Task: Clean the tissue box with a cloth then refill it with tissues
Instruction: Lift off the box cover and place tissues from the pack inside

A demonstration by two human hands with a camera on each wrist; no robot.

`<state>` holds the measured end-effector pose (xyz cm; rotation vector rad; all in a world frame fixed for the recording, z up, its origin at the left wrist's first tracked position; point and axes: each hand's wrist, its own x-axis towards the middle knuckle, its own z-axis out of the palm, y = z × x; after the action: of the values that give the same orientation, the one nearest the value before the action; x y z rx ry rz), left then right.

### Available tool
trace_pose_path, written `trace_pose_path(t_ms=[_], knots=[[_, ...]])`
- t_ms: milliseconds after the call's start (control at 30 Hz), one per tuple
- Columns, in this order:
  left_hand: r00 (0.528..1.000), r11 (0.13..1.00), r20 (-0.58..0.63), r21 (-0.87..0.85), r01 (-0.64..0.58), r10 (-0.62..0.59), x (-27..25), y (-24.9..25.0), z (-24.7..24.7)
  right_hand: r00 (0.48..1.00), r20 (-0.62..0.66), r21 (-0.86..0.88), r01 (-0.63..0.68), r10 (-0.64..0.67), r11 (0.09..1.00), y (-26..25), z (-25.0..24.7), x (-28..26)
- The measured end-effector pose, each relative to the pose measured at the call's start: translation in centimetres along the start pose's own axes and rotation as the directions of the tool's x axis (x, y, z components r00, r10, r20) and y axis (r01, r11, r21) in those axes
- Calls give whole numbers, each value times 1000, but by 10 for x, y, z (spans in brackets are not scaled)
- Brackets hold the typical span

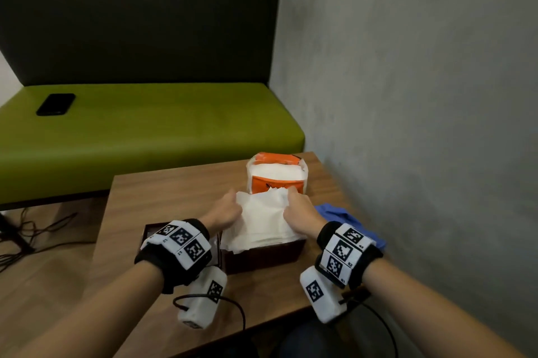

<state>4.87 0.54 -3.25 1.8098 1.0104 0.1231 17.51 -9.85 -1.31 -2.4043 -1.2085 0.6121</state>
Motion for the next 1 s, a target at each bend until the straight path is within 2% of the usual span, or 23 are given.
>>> trace_pose_path(t_ms=[100,233,367,433,500,600,633,667,733,867,933,1000], knots=[[1000,963,16,270,7,-12,4,4,10,996,3,-76,89,-89,993,1,8,2],[1000,851,15,525,3,-13,10,0,30,991,34,-247,132,-128,960,0,20,4],[994,765,7,638,83,-114,13,2,40,991,117,-368,108,-69,924,0,29,10],[993,715,-9,694,88,-114,13,2,43,990,112,-433,128,-88,892,-2,36,10],[999,657,-40,752,50,-30,12,4,43,981,0,-546,162,-193,822,-8,41,7],[972,558,-70,827,-69,225,8,6,34,931,-68,-614,245,-359,751,-14,33,4],[962,537,-45,836,-112,271,8,5,31,933,17,-590,299,-360,750,-13,30,5],[963,531,3,834,-152,270,9,3,29,937,90,-542,330,-336,773,-10,28,6],[978,544,106,818,-188,179,8,-2,27,938,230,-524,344,-260,779,-1,27,8],[980,497,196,847,-190,39,8,-9,28,926,360,-512,295,-110,807,-3,30,10],[975,498,221,846,-190,-2,10,-7,28,918,390,-508,283,-76,814,-6,27,11],[978,541,207,824,-165,-17,12,-3,25,937,330,-494,278,-118,824,-5,23,12]])
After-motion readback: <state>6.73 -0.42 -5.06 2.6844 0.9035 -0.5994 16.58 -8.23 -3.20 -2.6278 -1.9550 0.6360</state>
